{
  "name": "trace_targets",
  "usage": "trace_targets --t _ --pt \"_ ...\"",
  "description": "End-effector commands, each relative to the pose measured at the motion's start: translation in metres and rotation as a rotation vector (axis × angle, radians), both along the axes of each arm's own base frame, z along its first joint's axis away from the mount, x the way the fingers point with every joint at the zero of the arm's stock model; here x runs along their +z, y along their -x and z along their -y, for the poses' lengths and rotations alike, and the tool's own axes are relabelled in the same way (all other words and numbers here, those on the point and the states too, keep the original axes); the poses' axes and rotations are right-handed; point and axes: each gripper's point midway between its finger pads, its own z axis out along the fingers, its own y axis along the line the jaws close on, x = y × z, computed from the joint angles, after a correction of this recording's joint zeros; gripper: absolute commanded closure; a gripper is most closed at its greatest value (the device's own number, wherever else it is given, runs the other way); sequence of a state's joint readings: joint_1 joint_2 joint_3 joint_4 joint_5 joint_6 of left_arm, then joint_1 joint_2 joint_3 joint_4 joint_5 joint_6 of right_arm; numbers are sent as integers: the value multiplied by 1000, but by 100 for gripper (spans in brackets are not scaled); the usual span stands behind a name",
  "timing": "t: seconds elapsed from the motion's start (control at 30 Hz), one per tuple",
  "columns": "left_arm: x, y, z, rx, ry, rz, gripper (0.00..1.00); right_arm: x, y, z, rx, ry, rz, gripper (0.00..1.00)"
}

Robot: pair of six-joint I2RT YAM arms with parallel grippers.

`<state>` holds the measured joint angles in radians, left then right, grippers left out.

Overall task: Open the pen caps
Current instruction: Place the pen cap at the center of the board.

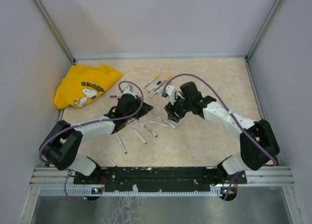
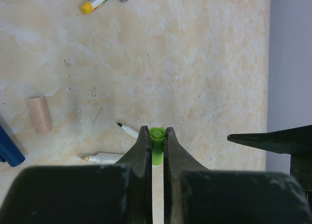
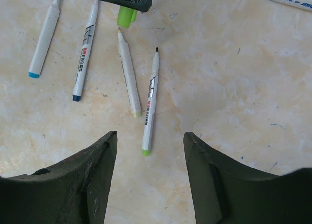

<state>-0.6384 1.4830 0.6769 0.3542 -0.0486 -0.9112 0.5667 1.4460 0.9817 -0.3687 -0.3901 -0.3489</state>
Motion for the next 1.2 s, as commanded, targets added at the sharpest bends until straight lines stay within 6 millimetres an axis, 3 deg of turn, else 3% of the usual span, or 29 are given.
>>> trace_targets --t 0.0,0.23,0.5,0.8,1.17 --pt "5 -6 5 -7 -13 17 100 18 -4 0 12 -29 57 43" --pt "1 -11 8 -7 -32 -2 100 18 -4 0 12 -29 57 43" --pt "-20 -20 11 5 -107 -90 100 21 -4 1 8 -35 61 43" --pt "-42 -27 -2 77 -204 -166 95 22 -4 1 9 -39 64 42" --pt "-66 -29 -9 88 -193 -291 89 25 -4 2 7 -48 68 42"
